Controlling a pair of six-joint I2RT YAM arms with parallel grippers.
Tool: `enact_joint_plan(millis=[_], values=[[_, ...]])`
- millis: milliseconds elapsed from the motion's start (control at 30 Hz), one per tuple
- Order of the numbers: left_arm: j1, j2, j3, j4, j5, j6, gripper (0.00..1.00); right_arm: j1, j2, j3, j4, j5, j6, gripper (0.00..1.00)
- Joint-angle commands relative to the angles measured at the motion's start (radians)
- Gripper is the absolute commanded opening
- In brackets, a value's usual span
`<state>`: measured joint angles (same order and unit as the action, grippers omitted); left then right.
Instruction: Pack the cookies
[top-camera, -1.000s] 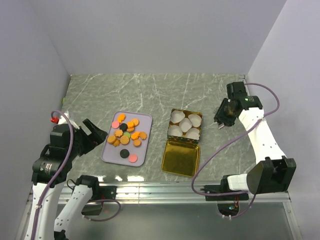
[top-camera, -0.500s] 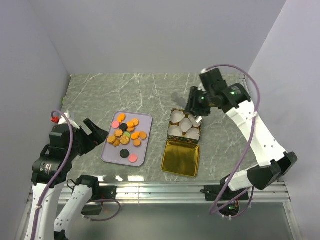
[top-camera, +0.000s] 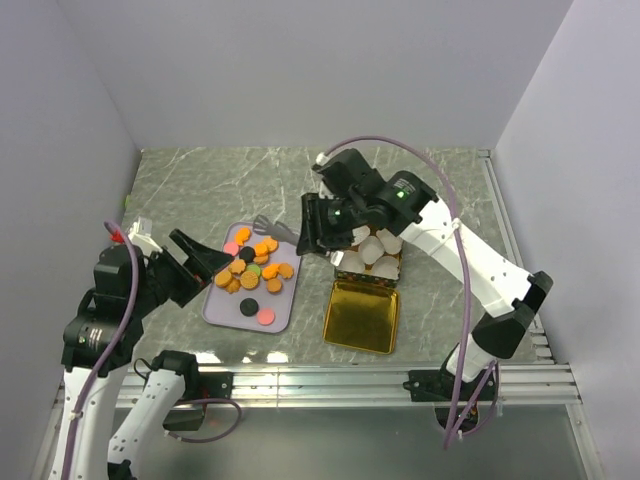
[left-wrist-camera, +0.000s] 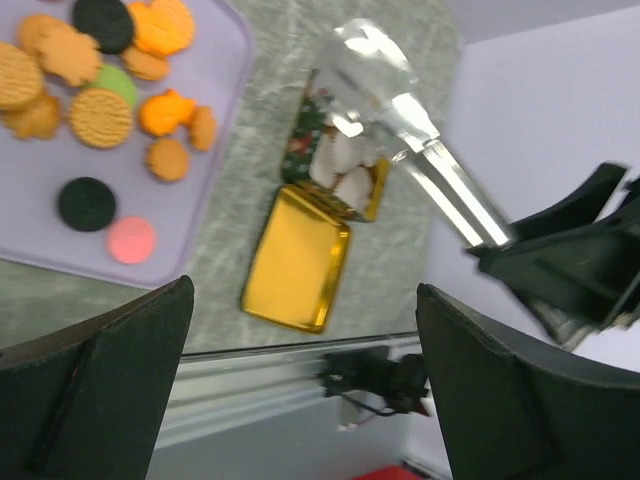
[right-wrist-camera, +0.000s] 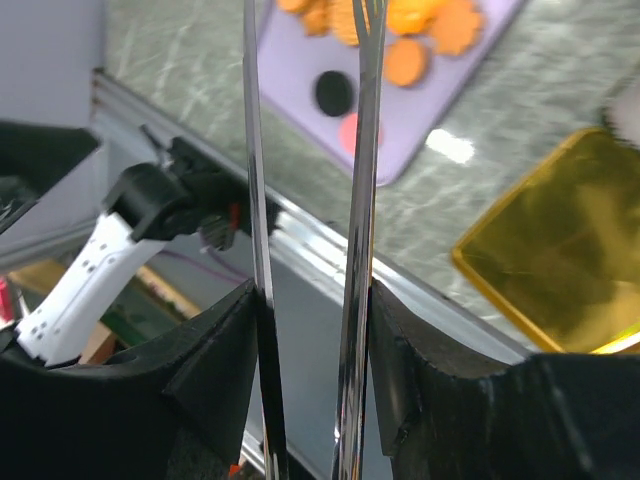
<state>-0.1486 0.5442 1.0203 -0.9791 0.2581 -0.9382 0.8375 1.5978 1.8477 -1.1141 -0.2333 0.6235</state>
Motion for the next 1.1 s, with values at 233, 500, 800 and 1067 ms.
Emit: enact_joint_plan(millis=[233,500,800,1067], values=[[-0.003,0.12,0.241,-0.136,-0.109,-0.013,0.99,0.166,0.221,0.268,-0.182,0.256,-0.008,0.52],[-0.003,-0.009,0.238,-0.291,-0.215,0.032,0.99,0.195,0.278,0.285,-0.211,0.41,-0.025,0.52],[-0.003,-0.105,0.27,-0.392,-0.255,0.071,0.99,0.195,0.359,0.278,-0.13,0.433,-0.057,0.51],[-0.003,-0.13,0.294,-0.394,-0.22,0.124,0.99,0.195,0.474,0.353,-0.108,0.416,-0.057,0.5]])
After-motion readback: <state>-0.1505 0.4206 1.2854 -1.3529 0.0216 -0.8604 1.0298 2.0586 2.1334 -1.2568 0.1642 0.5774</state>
